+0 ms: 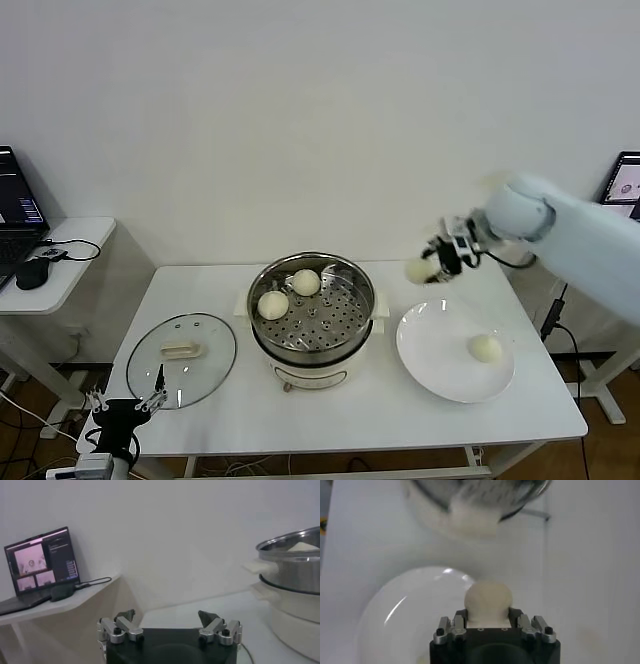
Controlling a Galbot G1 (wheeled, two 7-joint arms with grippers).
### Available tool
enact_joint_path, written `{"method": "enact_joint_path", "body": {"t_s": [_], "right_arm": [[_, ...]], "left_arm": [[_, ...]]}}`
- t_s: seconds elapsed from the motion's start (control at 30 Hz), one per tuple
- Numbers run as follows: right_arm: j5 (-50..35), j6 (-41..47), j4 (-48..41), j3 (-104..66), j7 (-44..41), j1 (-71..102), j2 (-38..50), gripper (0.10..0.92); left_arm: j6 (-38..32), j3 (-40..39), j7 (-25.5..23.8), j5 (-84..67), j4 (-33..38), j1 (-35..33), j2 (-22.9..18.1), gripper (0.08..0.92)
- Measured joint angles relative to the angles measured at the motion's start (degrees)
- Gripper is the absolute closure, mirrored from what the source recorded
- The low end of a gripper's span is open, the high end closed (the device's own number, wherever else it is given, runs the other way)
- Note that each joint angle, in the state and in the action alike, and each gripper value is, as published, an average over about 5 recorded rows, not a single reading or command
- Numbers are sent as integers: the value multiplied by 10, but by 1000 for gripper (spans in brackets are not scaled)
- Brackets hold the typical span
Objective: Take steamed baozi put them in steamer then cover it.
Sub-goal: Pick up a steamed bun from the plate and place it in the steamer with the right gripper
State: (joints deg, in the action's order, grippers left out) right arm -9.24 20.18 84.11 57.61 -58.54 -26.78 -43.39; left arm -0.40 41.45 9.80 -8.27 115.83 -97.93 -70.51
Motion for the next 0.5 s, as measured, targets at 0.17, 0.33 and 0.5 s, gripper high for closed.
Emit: {"method": "enact_joint_path", "body": {"t_s": [0.17,0.33,0.5], "right_arm": [[-22,-7,-8,34,9,-28,-70,478],[-27,-27,-27,61,8,-32,-140,474],[-16,-66,-51,83,-3,-23,-197,453]], "left_arm": [[0,7,0,-4,-1,0,-2,177],[0,10,0,-6,-1,0,-6,177],[0,15,0,-9,-1,1,-10,177]]}}
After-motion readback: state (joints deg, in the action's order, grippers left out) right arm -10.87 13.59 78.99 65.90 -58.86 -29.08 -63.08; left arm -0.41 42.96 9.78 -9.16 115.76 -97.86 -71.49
